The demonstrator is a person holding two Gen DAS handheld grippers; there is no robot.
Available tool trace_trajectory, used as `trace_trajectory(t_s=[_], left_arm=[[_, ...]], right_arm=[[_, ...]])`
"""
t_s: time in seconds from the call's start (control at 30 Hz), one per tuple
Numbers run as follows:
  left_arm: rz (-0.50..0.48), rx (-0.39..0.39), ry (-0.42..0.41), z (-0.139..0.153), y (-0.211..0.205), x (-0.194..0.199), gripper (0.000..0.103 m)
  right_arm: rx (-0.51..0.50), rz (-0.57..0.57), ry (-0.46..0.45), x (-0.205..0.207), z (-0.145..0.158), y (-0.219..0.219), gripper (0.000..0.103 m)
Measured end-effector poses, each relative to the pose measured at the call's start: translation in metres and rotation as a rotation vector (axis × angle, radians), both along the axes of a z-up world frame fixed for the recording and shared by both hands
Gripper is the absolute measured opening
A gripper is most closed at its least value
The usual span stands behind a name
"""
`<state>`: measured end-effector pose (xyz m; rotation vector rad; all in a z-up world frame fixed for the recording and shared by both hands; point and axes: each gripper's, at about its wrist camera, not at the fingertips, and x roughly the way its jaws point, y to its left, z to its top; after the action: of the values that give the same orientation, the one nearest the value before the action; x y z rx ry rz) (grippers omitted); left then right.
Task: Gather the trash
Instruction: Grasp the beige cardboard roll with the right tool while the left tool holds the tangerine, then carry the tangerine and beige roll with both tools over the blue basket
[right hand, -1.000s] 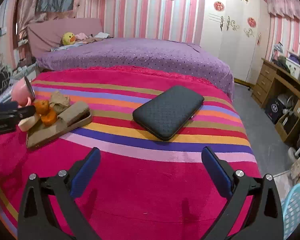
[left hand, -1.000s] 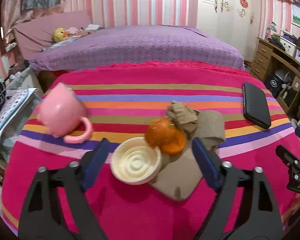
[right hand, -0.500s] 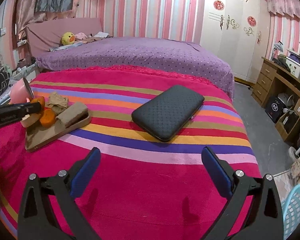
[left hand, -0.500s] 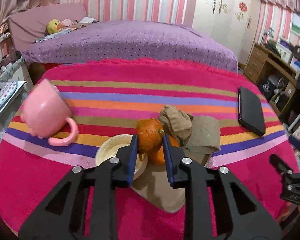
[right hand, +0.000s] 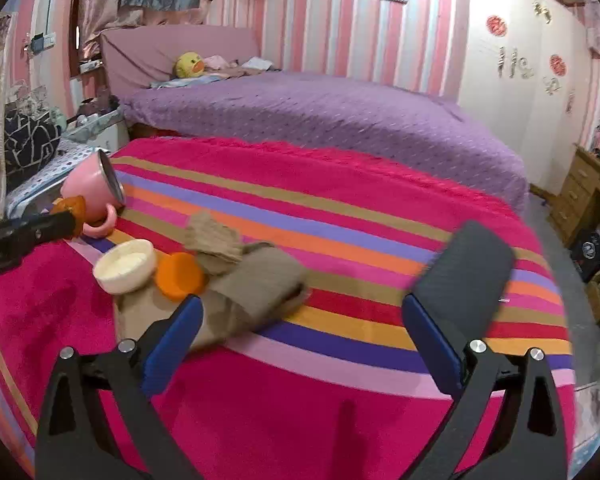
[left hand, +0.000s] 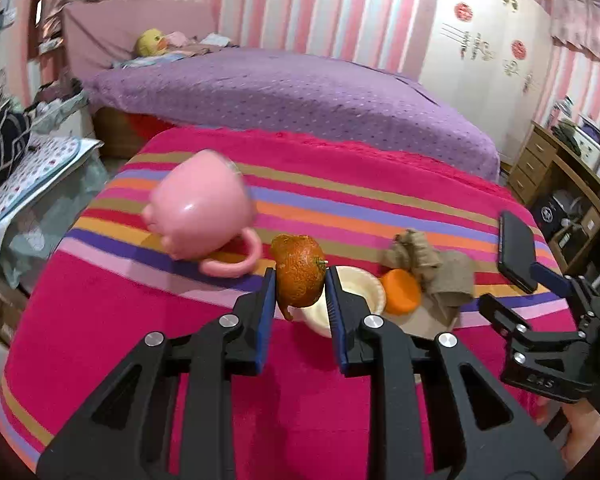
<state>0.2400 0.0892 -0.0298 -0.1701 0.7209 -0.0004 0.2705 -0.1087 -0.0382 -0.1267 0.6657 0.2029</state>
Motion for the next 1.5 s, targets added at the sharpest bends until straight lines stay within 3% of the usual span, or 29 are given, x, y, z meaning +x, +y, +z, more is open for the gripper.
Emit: trace_trajectory(t_s=[0.13,0.23,0.4,0.57,0.77,1.1,1.37,1.5], left_arm=[[0.021,0.02,0.007,-0.001,0.009,-0.002,0.024],[0.022,0.028,0.012,-0.003,0.009,-0.001,0.024],[0.013,0.021,0.015,-0.002,0.008,-0.003,0.023],[0.002,0.031,0.013,-0.002,0.0,-0.008,0.024],[-0.019,0.035,0.015,-0.004,-0.022,-0.02,0.024],[-0.108,0.13,-0.021,-0.001,-0.104,-0.073,0.024],[-0.119,0.06,-0.045,0.005,-0.134,-0.116,0.024],[-0.108,0.068,-0.079,0.011,-0.148,-0.13,0.024]], right_arm=[[-0.004,0.022,0.057,0.02,-0.01,0.018,0.076],[0.009,0.04,0.103,0.028,-0.019,0.023,0.057],[0.003,0.054,0.07,0.02,-0.015,0.026,0.048],[0.005,0.029,0.014,-0.002,-0.002,0.012,0.047],[0.04,-0.018,-0.017,-0.042,0.021,-0.033,0.047],[-0.012,-0.088,-0.08,-0.116,0.043,-0.105,0.047],[-0.021,-0.116,-0.107,-0.165,0.045,-0.148,0.047],[-0.012,-0.126,-0.105,-0.18,0.041,-0.166,0.047]])
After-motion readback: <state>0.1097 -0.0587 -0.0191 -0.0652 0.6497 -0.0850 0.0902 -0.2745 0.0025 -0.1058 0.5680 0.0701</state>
